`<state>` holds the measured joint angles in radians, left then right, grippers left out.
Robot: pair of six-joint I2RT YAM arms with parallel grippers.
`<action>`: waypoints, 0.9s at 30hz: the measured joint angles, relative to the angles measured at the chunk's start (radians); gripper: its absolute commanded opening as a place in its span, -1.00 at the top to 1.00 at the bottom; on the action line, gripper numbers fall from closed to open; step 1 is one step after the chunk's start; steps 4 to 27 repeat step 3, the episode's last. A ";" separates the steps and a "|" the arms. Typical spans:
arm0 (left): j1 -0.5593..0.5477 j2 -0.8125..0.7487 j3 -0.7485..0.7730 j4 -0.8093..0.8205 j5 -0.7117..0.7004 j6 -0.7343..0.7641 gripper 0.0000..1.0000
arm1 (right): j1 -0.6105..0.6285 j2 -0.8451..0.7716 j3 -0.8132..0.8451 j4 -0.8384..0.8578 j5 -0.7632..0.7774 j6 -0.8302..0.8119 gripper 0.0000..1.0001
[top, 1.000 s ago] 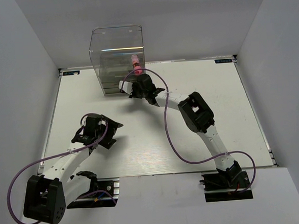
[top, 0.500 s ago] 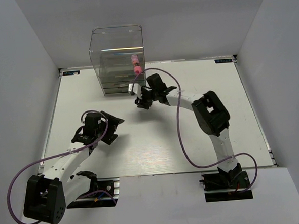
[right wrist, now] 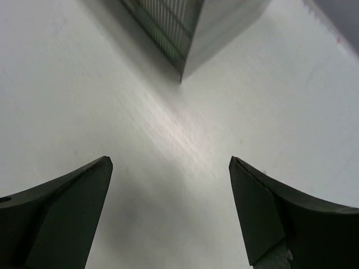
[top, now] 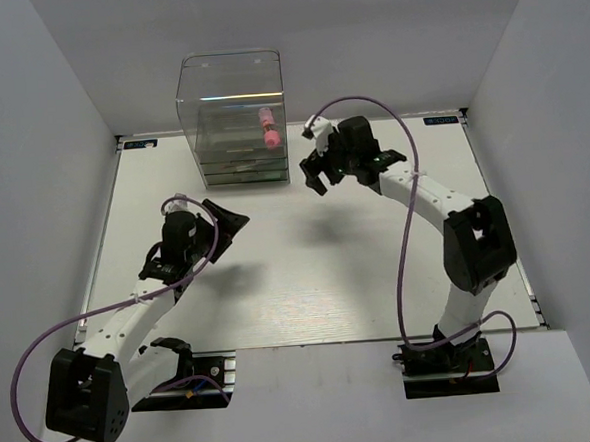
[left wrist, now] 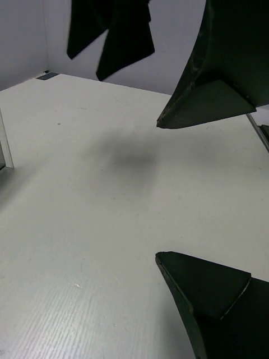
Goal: Sort the stationery into containers
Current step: Close the drawer
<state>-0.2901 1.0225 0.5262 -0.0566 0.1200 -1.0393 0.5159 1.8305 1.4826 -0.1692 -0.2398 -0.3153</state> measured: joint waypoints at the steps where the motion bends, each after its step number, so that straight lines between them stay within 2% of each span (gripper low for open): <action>1: 0.000 -0.001 0.000 0.008 0.000 0.008 -1.00 | -0.006 -0.035 -0.051 0.006 0.017 0.003 -0.81; 3: 0.000 -0.001 0.000 0.020 0.000 0.022 -1.00 | -0.016 -0.093 -0.132 0.013 0.037 0.011 -0.81; 27: 0.000 -0.001 0.000 0.020 0.000 0.022 -1.00 | -0.016 -0.093 -0.132 0.013 0.037 0.011 -0.81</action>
